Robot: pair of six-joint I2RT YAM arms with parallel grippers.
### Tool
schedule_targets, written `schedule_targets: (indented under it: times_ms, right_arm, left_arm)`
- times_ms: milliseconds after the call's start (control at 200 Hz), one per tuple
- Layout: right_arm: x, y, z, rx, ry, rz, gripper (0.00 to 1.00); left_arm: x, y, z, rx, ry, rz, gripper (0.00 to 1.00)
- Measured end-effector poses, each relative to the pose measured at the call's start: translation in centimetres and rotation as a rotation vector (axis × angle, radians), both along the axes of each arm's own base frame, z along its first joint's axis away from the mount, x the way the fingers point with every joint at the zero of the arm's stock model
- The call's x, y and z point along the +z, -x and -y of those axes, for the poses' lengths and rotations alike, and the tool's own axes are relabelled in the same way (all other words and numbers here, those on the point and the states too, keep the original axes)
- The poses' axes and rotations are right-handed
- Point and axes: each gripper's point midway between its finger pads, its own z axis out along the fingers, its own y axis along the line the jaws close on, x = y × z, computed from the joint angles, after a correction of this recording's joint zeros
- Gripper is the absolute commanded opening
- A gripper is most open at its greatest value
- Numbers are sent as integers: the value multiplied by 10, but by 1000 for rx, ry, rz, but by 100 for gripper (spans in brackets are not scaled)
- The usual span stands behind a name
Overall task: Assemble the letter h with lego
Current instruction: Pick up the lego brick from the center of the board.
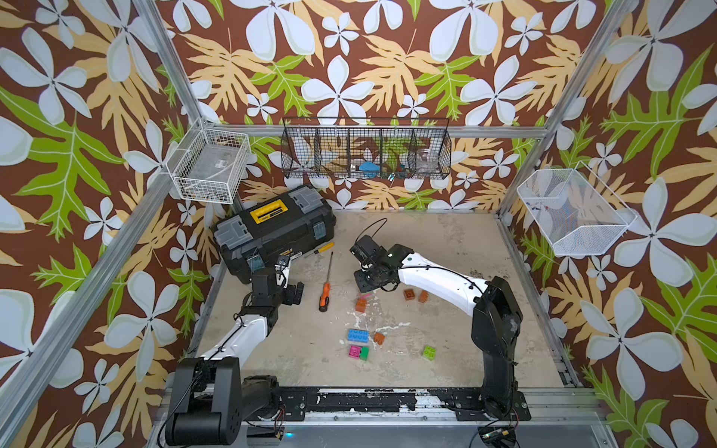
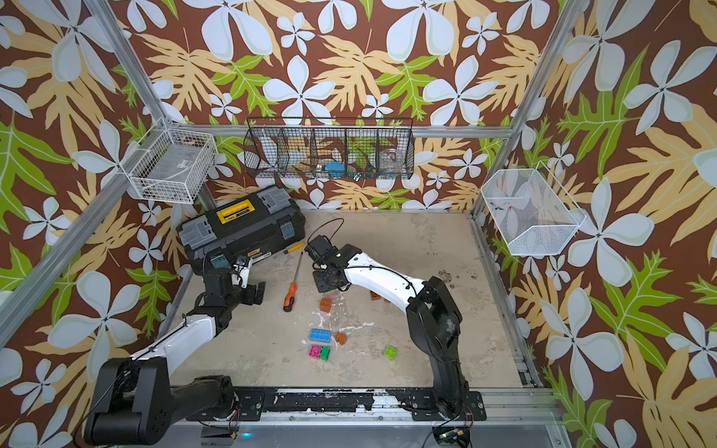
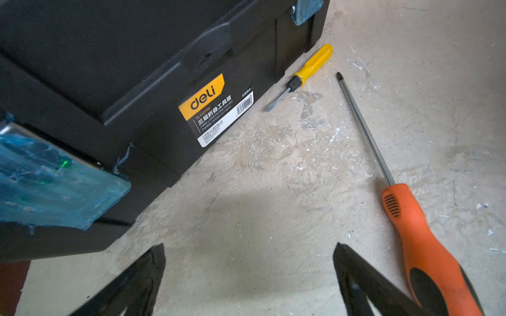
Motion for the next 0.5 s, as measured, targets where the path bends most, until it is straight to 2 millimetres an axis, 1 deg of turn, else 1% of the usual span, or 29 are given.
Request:
schedule_targets:
  times_ms: [65, 160, 225, 375, 435, 500]
  right_arm:
    - [8, 7, -5, 25, -9, 10, 17]
    - [22, 12, -7, 47, -27, 35, 17]
    - [27, 16, -8, 60, -28, 52, 17]
    - [26, 39, -17, 98, -33, 37, 19]
    - [22, 46, -18, 68, -44, 18, 19]
    - [17, 50, -18, 16, -67, -4, 20]
  left_arm:
    - [0, 0, -1, 5, -3, 0, 100]
    - [0, 0, -2, 9, -3, 0, 100]
    - [0, 0, -2, 10, -3, 0, 100]
    - [0, 0, -2, 13, -4, -1, 100]
    - [-1, 0, -2, 16, 1, -2, 100]
    - [-1, 0, -2, 17, 1, -2, 100]
